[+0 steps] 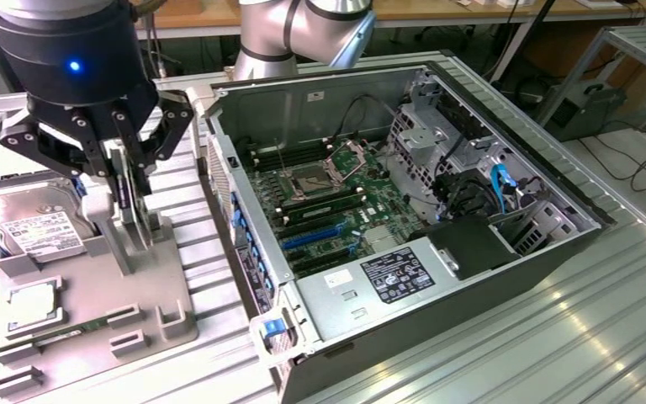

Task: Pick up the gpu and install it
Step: 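Pick up the gpu and move the gpu toward the slot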

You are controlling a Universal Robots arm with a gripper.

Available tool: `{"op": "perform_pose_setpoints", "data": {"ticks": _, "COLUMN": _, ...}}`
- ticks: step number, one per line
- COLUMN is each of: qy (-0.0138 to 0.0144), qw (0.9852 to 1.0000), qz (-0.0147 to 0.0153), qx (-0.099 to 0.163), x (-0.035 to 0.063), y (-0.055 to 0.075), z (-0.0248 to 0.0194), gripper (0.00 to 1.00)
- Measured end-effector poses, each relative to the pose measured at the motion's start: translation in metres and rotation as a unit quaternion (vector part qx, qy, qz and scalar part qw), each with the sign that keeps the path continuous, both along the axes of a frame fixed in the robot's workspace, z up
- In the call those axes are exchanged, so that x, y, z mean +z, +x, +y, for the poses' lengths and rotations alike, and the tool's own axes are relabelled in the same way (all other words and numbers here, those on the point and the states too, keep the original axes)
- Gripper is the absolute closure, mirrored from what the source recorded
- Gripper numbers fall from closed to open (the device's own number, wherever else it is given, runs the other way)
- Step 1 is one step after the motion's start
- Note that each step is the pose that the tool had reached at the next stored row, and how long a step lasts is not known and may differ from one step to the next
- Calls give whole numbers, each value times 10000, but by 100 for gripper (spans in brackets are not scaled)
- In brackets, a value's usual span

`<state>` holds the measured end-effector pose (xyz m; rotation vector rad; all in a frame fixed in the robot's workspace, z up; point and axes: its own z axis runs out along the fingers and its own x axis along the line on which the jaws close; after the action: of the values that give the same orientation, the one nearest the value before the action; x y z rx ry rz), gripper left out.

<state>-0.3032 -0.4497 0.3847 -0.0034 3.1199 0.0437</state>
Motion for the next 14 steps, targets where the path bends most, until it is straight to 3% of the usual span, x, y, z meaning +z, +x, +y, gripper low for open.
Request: {"op": "perform_pose_setpoints", "data": {"ticks": 14, "qy": 0, "qw": 10000, "qz": 1, "qx": 0, "x": 326, "y": 0, "z": 0, "gripper": 72}}
